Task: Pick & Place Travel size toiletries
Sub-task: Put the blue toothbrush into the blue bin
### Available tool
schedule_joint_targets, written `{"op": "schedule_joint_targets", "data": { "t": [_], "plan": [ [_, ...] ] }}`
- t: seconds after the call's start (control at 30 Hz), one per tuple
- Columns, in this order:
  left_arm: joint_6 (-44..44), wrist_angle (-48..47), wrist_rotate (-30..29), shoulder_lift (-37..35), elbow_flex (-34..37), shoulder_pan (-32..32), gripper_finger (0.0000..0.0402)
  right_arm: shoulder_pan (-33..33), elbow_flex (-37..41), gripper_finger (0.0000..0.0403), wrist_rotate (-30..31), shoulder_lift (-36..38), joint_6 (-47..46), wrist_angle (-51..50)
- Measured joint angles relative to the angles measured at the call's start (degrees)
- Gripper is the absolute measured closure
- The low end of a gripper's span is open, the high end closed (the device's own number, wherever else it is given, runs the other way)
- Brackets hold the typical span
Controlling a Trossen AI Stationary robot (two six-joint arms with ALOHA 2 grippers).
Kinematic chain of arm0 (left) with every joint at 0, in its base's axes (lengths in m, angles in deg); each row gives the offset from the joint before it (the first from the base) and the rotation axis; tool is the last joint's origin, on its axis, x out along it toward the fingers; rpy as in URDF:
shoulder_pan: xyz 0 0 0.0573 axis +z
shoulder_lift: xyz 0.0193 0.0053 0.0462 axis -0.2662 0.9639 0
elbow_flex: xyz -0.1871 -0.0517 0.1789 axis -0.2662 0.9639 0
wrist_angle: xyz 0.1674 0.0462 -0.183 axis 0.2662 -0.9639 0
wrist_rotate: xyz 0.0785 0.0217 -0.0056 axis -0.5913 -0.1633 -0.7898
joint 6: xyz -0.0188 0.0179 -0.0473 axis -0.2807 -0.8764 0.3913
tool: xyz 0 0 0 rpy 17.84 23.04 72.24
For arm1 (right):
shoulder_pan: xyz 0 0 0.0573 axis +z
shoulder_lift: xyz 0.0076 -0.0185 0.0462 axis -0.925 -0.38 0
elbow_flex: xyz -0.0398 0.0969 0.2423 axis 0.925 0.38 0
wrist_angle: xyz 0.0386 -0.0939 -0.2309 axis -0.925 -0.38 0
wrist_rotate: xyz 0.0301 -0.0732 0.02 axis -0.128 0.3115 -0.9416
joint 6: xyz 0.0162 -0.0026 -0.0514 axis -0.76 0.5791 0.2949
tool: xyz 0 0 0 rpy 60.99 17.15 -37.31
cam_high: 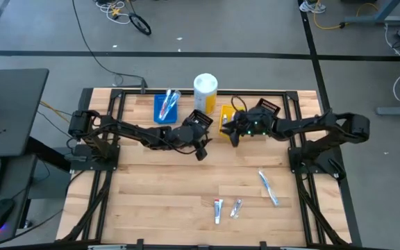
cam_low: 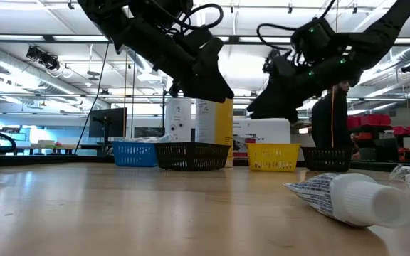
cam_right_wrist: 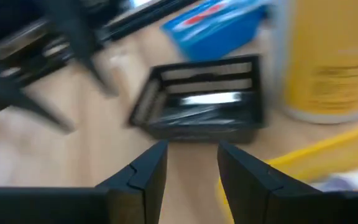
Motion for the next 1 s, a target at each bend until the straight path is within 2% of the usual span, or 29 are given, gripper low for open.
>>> {"op": "schedule_joint_targets", "data": {
  "t": [0.17,0.5,0.63,0.77,0.9,1.0],
  "plan": [
    [0.0,-1.1,1.6,0.0,0.0,-0.7,0.0235,6.1,0.0,0.0251,-2.7,0.0,0.7,-2.1],
    [1.1,-1.1,2.7,0.0,0.0,-3.0,0.0235,21.0,0.0,0.0251,-1.8,0.0,0.6,-5.6],
    [1.1,-1.1,2.7,0.0,0.0,-3.6,0.0235,25.3,0.0,0.0251,1.0,3.0,-0.4,-15.8],
    [1.1,-1.3,2.7,0.0,0.0,-3.6,0.0235,27.5,0.0,0.0251,3.0,9.6,-14.0,-33.3],
    [0.4,-1.4,2.0,0.0,0.0,-3.6,0.0235,29.8,0.0,0.0251,-2.9,15.6,-30.4,-50.2],
    [-1.0,-1.4,0.5,0.0,0.0,-3.6,0.0235,32.7,0.0,0.0251,-4.3,17.7,-39.9,-60.8]
  ]
}}
